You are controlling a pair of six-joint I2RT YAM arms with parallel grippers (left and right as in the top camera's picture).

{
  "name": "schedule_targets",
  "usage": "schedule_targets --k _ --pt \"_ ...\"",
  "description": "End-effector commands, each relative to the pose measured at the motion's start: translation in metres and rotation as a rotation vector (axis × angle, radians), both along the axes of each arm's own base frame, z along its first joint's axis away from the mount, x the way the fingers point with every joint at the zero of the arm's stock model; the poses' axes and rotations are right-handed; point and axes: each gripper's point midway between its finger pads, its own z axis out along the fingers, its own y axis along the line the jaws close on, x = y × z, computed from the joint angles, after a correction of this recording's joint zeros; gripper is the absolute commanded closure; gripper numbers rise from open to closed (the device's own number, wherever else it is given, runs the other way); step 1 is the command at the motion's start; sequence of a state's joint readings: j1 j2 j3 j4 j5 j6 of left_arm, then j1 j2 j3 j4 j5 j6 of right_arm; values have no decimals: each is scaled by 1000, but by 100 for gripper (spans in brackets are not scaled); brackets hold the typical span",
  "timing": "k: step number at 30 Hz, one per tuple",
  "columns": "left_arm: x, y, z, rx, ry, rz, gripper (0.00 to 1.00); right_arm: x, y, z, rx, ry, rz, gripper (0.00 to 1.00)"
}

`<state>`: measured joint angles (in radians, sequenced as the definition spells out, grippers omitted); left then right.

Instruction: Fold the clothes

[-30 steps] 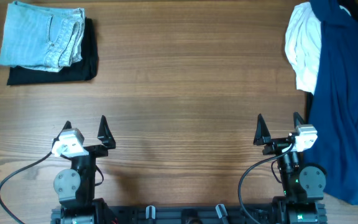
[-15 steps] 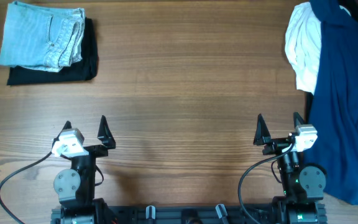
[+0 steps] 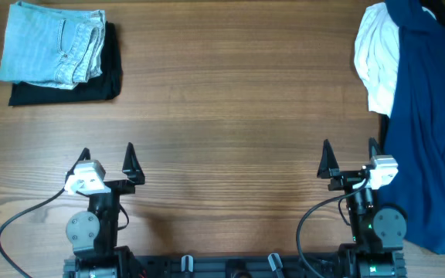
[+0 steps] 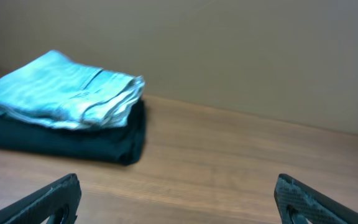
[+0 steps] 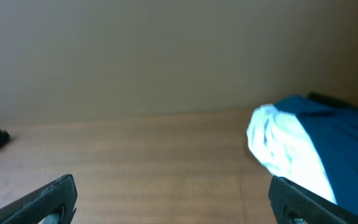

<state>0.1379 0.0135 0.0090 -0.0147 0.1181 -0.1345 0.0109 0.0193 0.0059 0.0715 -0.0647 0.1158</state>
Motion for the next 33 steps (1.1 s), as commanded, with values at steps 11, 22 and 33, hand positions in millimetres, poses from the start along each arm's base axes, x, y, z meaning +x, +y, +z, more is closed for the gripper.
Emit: schedule_targets --k 11,22,33 --pt "17 -37 63 -74 45 -233 0 13 39 116 -109 -100 218 0" --pt "113 -51 83 5 582 -362 0 157 68 126 -119 378 418 0" --pt "148 -73 -2 -24 919 -453 0 239 61 53 -205 632 434 0"
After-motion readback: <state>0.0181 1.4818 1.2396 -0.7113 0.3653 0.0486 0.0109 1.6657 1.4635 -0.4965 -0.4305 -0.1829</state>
